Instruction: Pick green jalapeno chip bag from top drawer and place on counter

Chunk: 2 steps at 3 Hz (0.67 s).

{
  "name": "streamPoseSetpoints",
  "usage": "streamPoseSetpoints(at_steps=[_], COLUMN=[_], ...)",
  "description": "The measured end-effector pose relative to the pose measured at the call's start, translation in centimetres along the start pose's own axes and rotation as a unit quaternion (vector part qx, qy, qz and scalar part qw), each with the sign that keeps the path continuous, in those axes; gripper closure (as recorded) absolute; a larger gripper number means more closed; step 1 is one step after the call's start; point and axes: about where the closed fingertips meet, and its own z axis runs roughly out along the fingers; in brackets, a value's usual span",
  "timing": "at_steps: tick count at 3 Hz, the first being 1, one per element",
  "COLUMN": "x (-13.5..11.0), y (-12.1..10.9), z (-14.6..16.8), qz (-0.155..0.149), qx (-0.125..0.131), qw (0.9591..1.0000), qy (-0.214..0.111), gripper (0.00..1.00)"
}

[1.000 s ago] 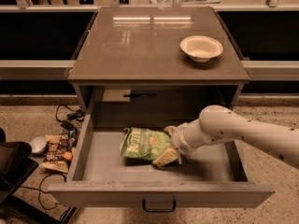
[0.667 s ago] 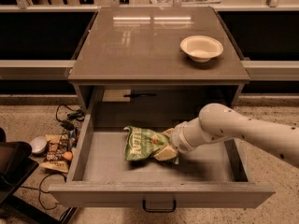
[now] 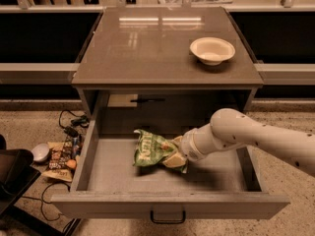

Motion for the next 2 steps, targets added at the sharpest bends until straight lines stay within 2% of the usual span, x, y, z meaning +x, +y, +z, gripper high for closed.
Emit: streamPoseSetpoints(at_steps=[2], x=[-0.52], y=[-0.02], z=[-0.26], qz=[-0.001], qx=[-0.002], qw=[1.0000], qy=[0.001], gripper=[1.00])
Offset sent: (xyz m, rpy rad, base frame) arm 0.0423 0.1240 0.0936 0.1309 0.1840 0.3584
